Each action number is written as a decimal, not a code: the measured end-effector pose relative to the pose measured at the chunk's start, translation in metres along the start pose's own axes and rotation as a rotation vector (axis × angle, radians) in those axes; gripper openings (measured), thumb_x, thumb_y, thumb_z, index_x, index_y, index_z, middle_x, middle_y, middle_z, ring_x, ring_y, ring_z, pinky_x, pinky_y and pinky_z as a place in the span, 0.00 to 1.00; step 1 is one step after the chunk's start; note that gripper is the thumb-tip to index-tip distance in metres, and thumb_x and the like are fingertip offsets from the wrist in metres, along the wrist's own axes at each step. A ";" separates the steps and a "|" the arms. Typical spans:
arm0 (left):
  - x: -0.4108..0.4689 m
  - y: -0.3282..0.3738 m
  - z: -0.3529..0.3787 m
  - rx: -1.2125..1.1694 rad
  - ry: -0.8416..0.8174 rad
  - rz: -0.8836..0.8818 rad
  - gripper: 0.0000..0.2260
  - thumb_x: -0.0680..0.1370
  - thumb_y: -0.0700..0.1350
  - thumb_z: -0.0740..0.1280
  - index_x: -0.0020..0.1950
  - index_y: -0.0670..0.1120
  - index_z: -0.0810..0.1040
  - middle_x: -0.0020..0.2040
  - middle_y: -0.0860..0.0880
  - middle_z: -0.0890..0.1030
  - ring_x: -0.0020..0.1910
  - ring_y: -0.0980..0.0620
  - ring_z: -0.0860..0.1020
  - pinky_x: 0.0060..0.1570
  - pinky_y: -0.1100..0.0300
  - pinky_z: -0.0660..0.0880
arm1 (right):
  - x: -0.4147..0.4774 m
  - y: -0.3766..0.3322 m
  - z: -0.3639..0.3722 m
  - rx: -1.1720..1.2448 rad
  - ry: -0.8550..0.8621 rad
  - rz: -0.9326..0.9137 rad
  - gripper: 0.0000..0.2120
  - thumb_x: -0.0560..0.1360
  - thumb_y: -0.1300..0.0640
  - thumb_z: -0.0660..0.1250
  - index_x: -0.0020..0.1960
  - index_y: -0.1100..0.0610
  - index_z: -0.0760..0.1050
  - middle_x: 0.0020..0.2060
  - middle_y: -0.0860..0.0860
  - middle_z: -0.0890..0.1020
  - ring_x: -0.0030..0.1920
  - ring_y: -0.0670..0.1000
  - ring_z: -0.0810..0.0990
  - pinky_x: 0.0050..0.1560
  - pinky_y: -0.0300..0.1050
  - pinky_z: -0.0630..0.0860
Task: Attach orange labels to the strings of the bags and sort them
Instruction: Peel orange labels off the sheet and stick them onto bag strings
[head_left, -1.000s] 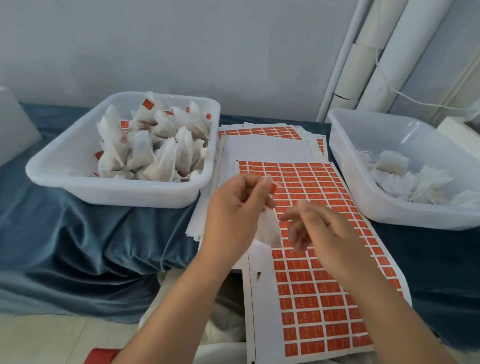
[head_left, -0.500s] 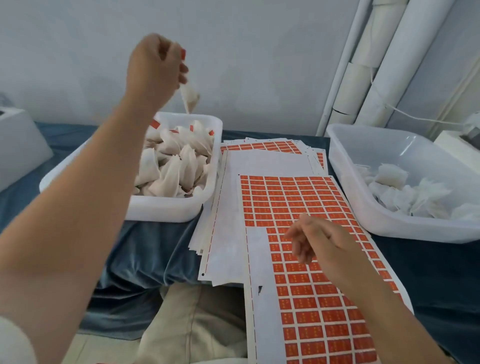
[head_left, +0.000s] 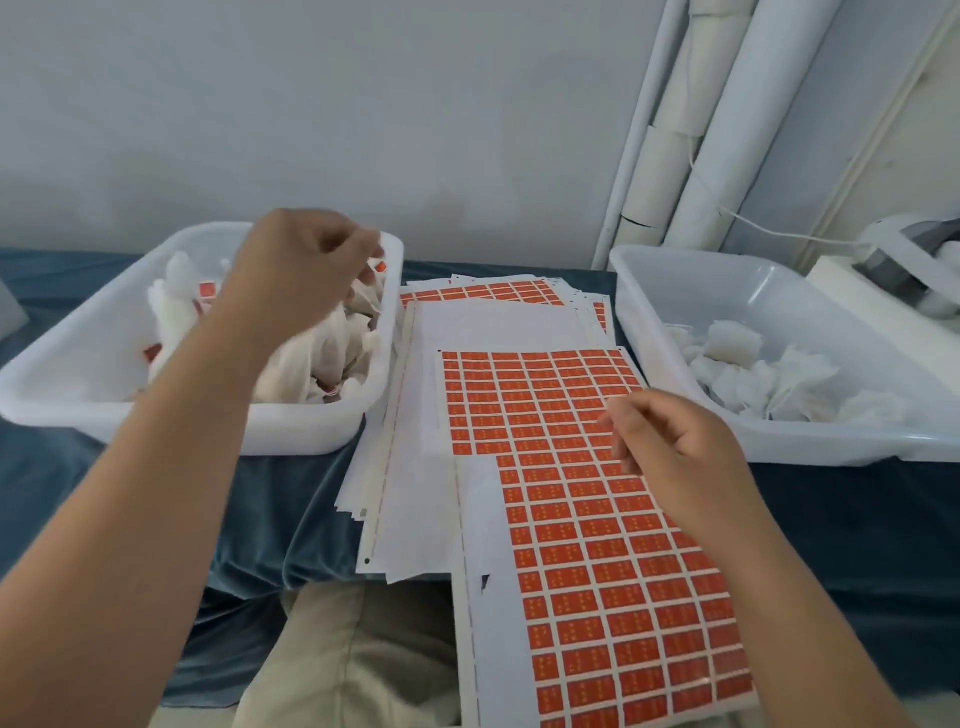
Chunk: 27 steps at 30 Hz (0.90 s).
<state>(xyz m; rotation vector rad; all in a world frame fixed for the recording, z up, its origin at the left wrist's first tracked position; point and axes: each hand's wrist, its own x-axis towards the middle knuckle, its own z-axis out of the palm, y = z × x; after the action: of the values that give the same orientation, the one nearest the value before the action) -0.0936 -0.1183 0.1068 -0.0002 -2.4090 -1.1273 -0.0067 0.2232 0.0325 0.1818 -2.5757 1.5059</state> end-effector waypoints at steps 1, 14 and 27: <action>-0.018 0.010 0.012 -0.026 -0.016 0.029 0.13 0.81 0.57 0.66 0.41 0.55 0.85 0.36 0.59 0.85 0.27 0.61 0.79 0.28 0.66 0.75 | 0.001 0.000 -0.005 -0.004 0.030 0.006 0.15 0.74 0.28 0.59 0.49 0.34 0.78 0.39 0.37 0.85 0.39 0.40 0.86 0.32 0.29 0.77; -0.165 -0.001 0.157 -0.305 -0.602 -0.032 0.14 0.78 0.68 0.62 0.49 0.63 0.83 0.48 0.67 0.85 0.47 0.64 0.86 0.49 0.63 0.83 | 0.094 0.057 -0.096 -0.567 0.183 0.147 0.10 0.81 0.45 0.68 0.62 0.43 0.79 0.61 0.46 0.81 0.53 0.47 0.78 0.54 0.49 0.73; -0.162 -0.006 0.151 -0.493 -0.484 -0.084 0.12 0.77 0.67 0.62 0.43 0.65 0.82 0.47 0.64 0.86 0.48 0.62 0.86 0.44 0.76 0.77 | 0.174 0.076 -0.087 -0.546 -0.078 0.340 0.16 0.83 0.48 0.68 0.70 0.40 0.79 0.66 0.48 0.81 0.58 0.53 0.82 0.56 0.53 0.78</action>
<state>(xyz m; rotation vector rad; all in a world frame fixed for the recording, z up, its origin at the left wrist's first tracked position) -0.0148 0.0191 -0.0477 -0.3745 -2.4657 -1.9150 -0.1850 0.3314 0.0432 -0.2792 -3.0793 0.8196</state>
